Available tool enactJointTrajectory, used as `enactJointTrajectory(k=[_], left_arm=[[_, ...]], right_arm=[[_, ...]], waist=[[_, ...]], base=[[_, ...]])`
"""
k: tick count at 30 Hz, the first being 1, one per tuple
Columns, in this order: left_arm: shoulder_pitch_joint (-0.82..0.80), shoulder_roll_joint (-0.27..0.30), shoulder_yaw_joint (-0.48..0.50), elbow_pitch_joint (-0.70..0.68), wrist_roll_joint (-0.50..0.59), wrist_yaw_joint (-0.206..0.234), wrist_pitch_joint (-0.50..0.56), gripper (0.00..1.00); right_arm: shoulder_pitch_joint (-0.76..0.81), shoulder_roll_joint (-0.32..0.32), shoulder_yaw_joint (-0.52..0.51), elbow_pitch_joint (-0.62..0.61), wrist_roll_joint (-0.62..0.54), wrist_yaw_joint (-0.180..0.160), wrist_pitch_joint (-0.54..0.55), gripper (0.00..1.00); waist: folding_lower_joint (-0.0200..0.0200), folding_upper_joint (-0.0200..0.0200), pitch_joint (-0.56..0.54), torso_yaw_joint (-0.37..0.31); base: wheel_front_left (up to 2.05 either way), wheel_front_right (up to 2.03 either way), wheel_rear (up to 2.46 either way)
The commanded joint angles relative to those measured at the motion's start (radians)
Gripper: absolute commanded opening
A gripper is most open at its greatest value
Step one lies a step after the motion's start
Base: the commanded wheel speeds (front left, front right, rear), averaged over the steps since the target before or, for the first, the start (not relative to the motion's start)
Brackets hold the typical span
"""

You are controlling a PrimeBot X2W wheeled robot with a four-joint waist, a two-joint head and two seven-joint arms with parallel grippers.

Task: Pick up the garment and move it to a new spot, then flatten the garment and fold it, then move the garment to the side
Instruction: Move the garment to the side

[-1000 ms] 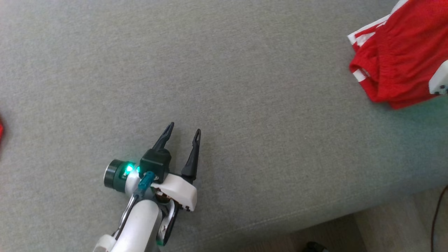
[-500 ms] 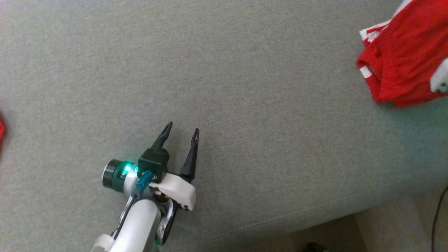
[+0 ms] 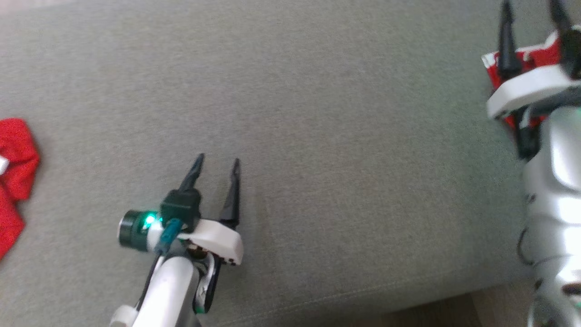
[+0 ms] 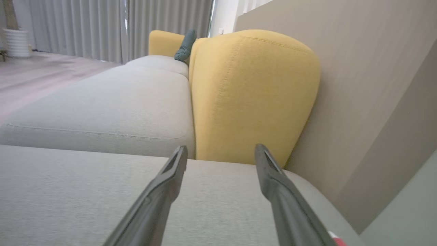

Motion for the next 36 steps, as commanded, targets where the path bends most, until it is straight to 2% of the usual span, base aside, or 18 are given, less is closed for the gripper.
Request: enactJointTrajectory(k=[1, 9, 18, 28, 36], left_arm=[[0.01, 0.004, 0.045, -0.035, -0.015, 0.018, -0.006, 1.0], [0.045, 0.004, 0.098, -0.047, -0.026, 0.073, -0.006, 1.0], [0.084, 0.004, 0.178, -0.046, -0.019, 0.09, -0.006, 1.0], [0.141, 0.004, 0.258, -0.038, -0.015, 0.087, -0.006, 1.0], [0.174, 0.004, 0.284, -0.033, -0.015, 0.079, -0.006, 1.0]], right_arm=[[0.023, 0.022, 0.025, -0.053, 0.027, 0.007, -0.009, 1.0], [0.193, 0.105, 0.064, -0.099, 0.112, 0.007, -0.009, 1.0], [0.355, 0.121, 0.102, -0.128, 0.162, 0.007, -0.009, 1.0], [0.459, 0.121, 0.126, -0.181, 0.255, 0.007, -0.009, 1.0], [0.501, 0.121, 0.15, -0.199, 0.293, 0.007, -0.009, 1.0]], waist=[[0.0, 0.0, -0.022, 0.028], [0.0, 0.0, -0.08, 0.112], [0.0, 0.0, -0.152, 0.182], [0.0, 0.0, -0.227, 0.183], [0.0, 0.0, -0.264, 0.18]], base=[[0.0, 0.0, 0.0], [0.0, 0.0, 0.0], [0.0, 0.0, 0.0], [0.0, 0.0, 0.0], [0.0, 0.0, 0.0]])
